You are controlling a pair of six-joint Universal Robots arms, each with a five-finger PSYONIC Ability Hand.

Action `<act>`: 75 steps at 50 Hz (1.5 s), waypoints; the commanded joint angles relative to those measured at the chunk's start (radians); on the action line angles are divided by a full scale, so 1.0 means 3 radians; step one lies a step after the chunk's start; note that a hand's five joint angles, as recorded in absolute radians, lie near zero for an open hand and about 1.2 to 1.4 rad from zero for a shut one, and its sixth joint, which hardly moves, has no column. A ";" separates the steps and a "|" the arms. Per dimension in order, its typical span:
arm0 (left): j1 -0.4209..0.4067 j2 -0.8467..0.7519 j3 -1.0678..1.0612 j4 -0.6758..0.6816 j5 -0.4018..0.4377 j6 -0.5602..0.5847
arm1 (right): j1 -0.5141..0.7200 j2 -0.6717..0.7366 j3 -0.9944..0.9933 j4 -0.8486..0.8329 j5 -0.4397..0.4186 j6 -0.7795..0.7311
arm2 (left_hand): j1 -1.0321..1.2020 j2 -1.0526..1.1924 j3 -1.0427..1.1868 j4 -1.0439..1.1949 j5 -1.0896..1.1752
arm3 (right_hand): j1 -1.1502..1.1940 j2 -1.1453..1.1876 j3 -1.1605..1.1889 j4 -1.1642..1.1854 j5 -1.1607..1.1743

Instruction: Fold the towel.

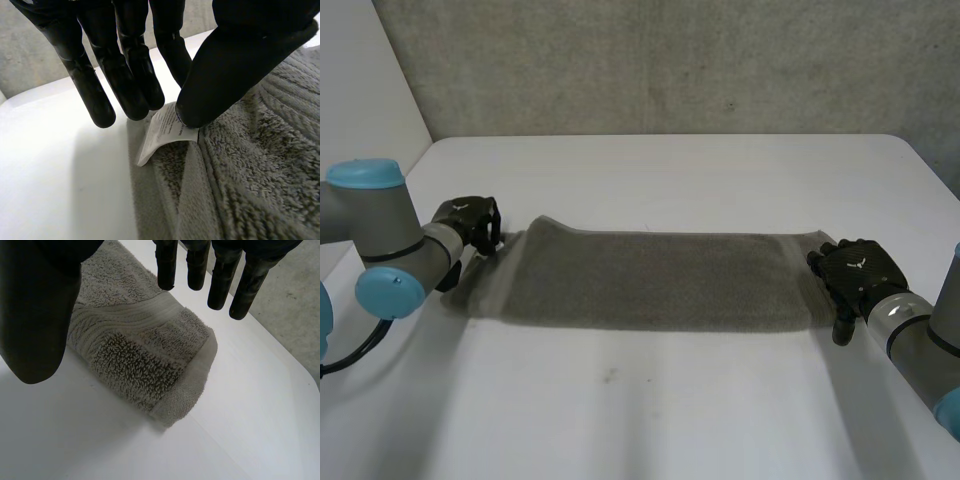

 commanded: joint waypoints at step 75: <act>-0.0221 0.1723 -0.1613 0.0048 -0.0495 -0.0698 | -0.0531 0.0253 -0.0083 -0.0352 -0.0266 -0.0050 | -0.3078 -0.3124 -0.3122 -0.3124 -0.3088 | 0.3857 0.3818 0.3832 0.3772 0.3868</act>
